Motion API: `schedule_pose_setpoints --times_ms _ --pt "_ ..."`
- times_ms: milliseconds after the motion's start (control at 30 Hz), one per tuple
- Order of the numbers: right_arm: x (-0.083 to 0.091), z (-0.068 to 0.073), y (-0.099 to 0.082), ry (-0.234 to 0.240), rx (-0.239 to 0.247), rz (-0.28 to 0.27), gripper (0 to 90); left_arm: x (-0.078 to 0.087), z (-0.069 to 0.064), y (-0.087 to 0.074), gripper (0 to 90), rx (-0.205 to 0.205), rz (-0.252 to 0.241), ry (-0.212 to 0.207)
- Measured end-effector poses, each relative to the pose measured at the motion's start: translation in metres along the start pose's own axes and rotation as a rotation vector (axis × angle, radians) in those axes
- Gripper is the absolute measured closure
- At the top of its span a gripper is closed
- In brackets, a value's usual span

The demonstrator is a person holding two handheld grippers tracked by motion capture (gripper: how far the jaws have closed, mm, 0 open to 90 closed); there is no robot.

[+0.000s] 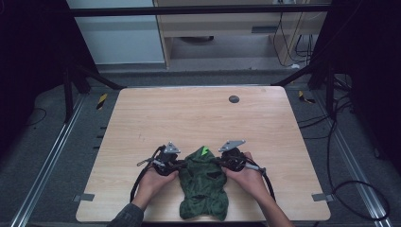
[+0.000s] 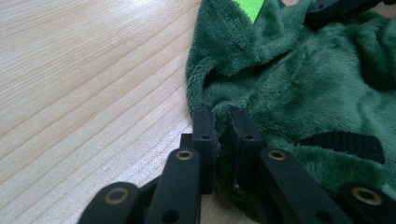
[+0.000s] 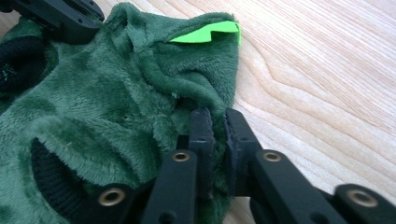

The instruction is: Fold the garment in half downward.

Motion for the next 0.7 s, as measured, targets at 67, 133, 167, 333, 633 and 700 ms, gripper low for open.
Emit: schedule_pose_setpoints --times_ms 67,133,167,333,633,700 --pt "0.000 0.001 0.000 0.006 0.002 0.006 85.3 0.001 0.000 0.000 83.3 -0.007 0.011 -0.006" --pt "0.002 0.002 0.000 0.009 0.011 0.012 85.6 0.001 0.001 0.002 83.7 -0.008 0.016 -0.015" --pt "0.002 0.002 0.000 0.009 0.011 0.012 85.6 0.002 0.002 0.005 83.7 -0.013 0.014 -0.014" --pt "0.008 -0.002 0.014 0.017 0.025 0.012 85.6 0.001 0.004 0.017 83.8 -0.018 0.012 -0.028" --pt "0.019 -0.016 0.046 0.015 0.047 -0.006 85.7 0.006 0.014 0.042 84.2 -0.047 0.014 -0.021" --pt "0.022 -0.018 0.054 0.015 0.061 -0.012 85.7 0.008 0.017 0.049 84.2 -0.051 0.006 -0.014"
Point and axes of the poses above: each handheld gripper's, and its own axes: x roughly backward along the jaws, y roughly out of its top, z roughly to its left, the point moved 9 cm from there along -x, roughly forward along the jaws, and after that the axes turned 11 degrees about -z, right-handed, at the moved point
